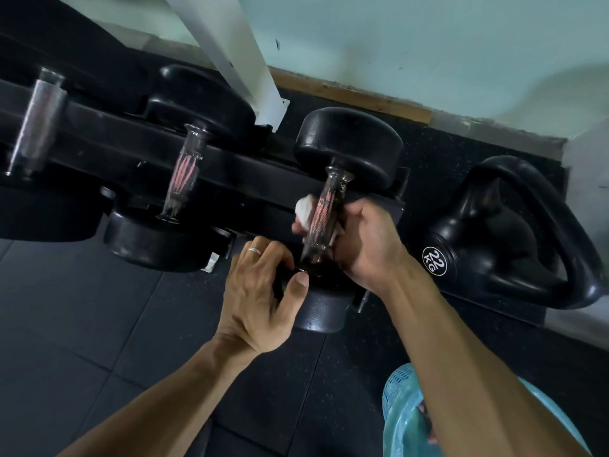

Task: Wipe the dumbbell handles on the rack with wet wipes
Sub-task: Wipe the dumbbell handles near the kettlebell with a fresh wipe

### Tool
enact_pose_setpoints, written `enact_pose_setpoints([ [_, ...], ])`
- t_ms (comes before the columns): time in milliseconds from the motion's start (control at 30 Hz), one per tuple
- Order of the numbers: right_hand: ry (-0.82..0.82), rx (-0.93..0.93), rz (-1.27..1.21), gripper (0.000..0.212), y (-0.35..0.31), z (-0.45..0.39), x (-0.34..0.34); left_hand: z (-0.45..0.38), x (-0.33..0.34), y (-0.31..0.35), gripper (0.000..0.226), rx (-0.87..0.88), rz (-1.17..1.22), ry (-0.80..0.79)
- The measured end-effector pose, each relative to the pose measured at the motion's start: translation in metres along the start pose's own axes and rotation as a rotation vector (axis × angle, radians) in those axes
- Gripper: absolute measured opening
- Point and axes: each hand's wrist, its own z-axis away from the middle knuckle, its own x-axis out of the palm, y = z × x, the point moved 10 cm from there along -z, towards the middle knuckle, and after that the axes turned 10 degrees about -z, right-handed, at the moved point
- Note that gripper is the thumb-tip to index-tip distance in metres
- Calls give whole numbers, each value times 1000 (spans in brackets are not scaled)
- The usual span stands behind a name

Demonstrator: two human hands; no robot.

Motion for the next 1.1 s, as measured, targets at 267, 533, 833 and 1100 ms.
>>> enact_pose_setpoints([
  [267, 521, -221, 923, 12, -21, 62, -30, 0, 5, -2, 48, -28, -2, -71],
  [533, 719, -515, 752, 27, -16, 122, 14, -5, 15, 0, 41, -35, 58, -378],
  [833, 768, -547, 581, 21, -9, 120, 32, -44, -10, 23, 10, -6, 596, -752],
  [1100, 992, -513, 590, 41, 13, 128, 5, -76, 10, -48, 8, -599, 644, -434],
])
